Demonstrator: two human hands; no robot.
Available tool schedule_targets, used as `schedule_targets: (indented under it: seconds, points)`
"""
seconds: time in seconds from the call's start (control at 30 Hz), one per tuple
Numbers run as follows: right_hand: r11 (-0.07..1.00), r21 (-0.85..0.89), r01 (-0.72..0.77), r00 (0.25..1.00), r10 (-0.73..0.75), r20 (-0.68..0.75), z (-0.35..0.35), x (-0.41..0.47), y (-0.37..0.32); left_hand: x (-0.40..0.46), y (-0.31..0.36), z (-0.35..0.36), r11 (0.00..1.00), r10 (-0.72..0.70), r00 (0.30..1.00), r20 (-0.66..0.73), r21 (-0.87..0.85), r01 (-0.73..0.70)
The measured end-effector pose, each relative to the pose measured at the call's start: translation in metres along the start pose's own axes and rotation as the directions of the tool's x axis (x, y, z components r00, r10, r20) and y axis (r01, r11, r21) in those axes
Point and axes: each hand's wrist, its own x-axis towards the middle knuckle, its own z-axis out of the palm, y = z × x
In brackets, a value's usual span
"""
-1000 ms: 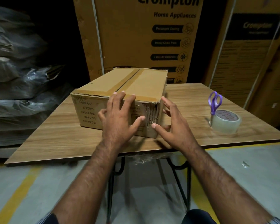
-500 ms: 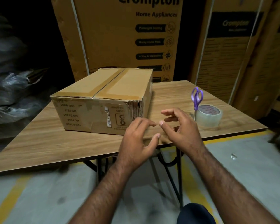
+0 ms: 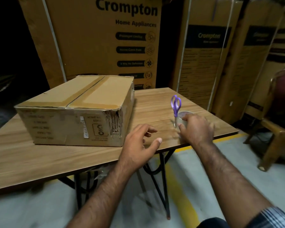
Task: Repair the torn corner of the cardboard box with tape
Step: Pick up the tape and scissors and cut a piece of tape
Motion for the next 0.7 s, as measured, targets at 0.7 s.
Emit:
schedule_targets:
  seconds: [0.7]
  points:
    - [0.417,0.904,-0.1,0.934,-0.273,0.229,-0.024,-0.054,-0.02,0.032,0.028,0.011,0.748,-0.284,0.959,-0.002,-0.626,0.221]
